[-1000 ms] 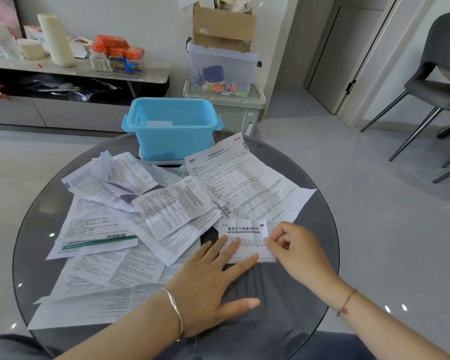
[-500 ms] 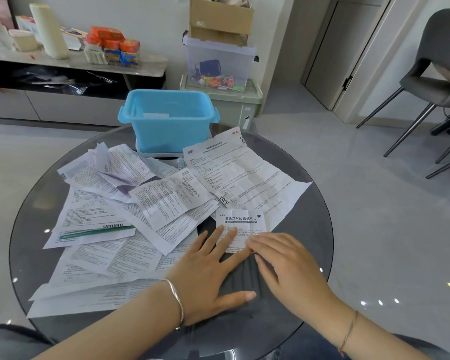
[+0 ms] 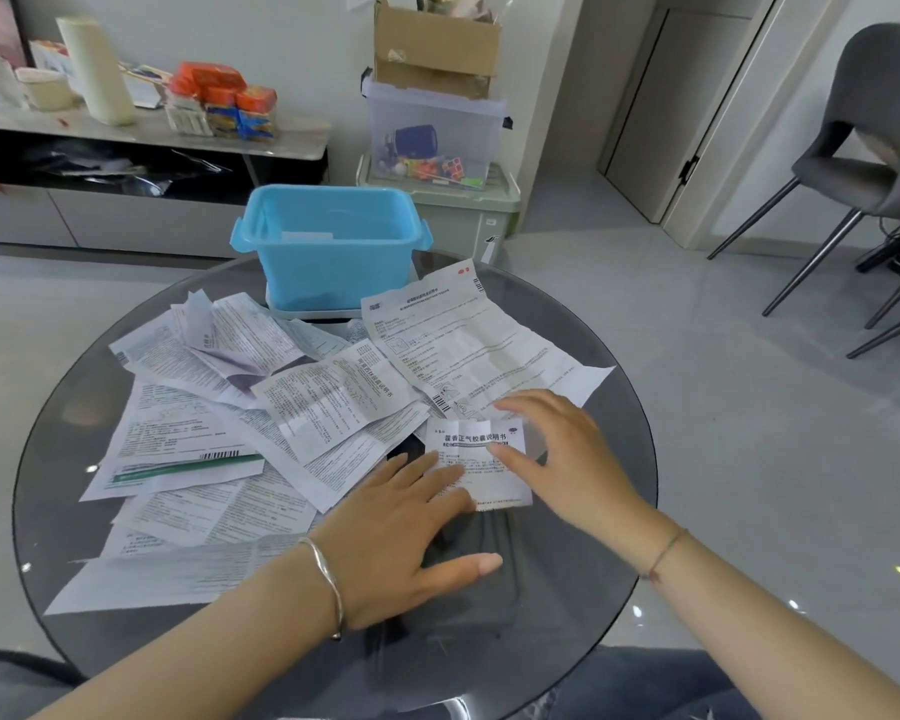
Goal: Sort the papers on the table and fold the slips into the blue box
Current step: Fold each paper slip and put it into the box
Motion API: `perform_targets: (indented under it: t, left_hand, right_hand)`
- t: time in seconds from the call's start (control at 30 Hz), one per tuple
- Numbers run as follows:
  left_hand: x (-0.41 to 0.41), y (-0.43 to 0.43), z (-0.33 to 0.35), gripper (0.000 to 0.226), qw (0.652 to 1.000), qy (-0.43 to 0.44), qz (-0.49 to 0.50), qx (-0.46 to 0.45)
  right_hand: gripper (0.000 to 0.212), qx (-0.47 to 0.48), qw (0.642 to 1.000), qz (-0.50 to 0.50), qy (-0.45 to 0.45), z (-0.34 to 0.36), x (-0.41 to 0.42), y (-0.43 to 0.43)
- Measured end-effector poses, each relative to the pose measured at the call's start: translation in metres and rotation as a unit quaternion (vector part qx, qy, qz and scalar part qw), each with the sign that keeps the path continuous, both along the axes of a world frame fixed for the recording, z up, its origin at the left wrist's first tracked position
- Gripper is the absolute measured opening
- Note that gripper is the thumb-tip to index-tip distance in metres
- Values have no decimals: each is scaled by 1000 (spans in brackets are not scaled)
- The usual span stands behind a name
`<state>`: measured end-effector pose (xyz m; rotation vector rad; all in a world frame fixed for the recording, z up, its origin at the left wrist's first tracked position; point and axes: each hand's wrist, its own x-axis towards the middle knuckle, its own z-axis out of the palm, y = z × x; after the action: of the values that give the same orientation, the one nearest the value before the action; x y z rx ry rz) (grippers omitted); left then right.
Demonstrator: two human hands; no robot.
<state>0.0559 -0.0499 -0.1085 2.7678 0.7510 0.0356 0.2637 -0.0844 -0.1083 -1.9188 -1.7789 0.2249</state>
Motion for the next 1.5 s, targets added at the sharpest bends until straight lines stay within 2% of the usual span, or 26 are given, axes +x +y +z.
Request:
perform_targets:
  t: [0.13,0.3,0.47,0.53,0.67,1.33,1.5]
  left_hand:
    - [1,0,0,71,1000,11,-2,6]
    - [3,2,-3,80,1000,14,-1,13]
    - [4,6,-6,83,1000,2,0,17]
    - [4,6,-7,83,1000,0,2,15]
    - [6,4,-4,83,999,45,4,0]
    - [4,-1,-9,82,1000,25,-5,18]
    - [2,1,-7,84,1000,25,7,17]
  right_hand:
    - [25,-74,997,-4,11,1,0,20]
    - [20,-94,996,-5,-8,4,-3,32]
    - [11,-103,988,-45,108,-3,-4,39]
    - [13,-100,986,-55,120,-5,-3,41]
    - [11,-94,986,-56,126,-6,-2,42]
    - [9,-113,990,-46,66,-2,-5,44]
    - [10,-99,990,-62,85,-5,-6,44]
